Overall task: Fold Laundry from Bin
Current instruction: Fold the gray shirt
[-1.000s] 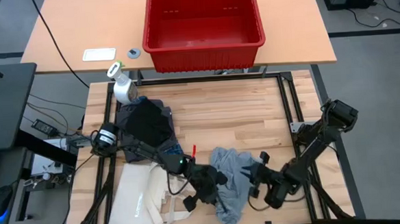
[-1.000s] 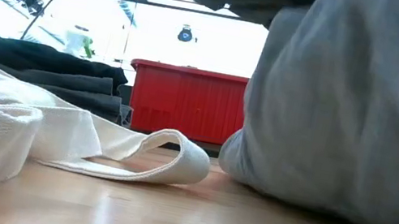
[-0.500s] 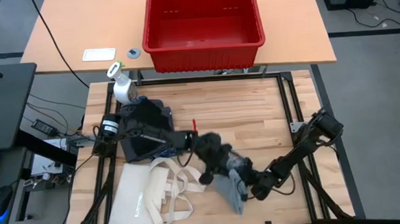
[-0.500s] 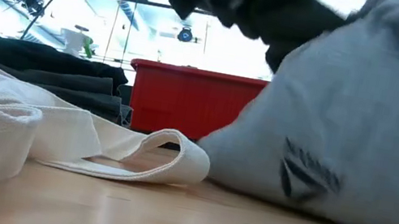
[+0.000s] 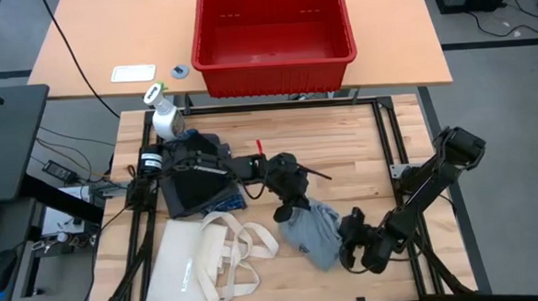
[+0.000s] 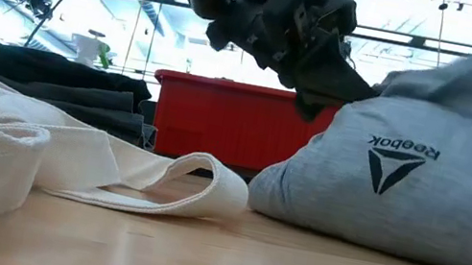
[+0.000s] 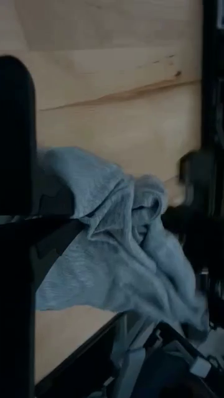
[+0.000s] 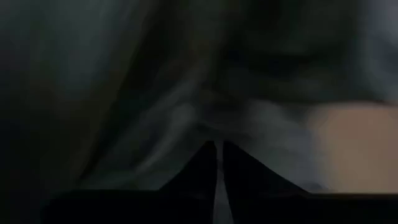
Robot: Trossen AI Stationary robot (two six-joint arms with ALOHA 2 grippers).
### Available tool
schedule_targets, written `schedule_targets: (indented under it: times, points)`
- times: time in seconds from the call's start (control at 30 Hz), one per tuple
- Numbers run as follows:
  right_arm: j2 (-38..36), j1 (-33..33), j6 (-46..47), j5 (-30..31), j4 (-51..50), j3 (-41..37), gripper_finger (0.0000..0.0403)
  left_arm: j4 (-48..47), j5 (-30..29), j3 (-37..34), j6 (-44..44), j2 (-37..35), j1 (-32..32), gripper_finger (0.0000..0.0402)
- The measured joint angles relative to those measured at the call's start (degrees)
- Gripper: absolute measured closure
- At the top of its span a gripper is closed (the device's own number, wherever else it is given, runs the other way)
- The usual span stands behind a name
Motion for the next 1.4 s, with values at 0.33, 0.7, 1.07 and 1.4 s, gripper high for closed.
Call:
schedule_targets:
  times: [0.33, 0.7, 1.07, 1.4]
  points:
    - [-0.92, 0.72, 15.6, -6.59, -20.74, -0.14, 0.0365, 0.75, -5.98, 0.01, 2.42, 3.88, -1.76, 0.0396]
    - [-7.86, 2.78, 19.52, -18.76, -24.12, -0.12, 0.0365, -0.81, -14.98, -0.04, 13.52, 3.62, -1.81, 0.0263]
    - [-12.89, 6.74, 19.04, -10.23, -24.85, -0.1, 0.0365, -16.34, -29.54, 0.02, 22.04, -6.53, -4.8, 0.0075]
    - [-12.54, 7.89, 19.09, -3.83, -25.2, -0.12, 0.0365, -20.03, -34.2, 0.15, 25.06, -6.24, -15.33, 0.0076]
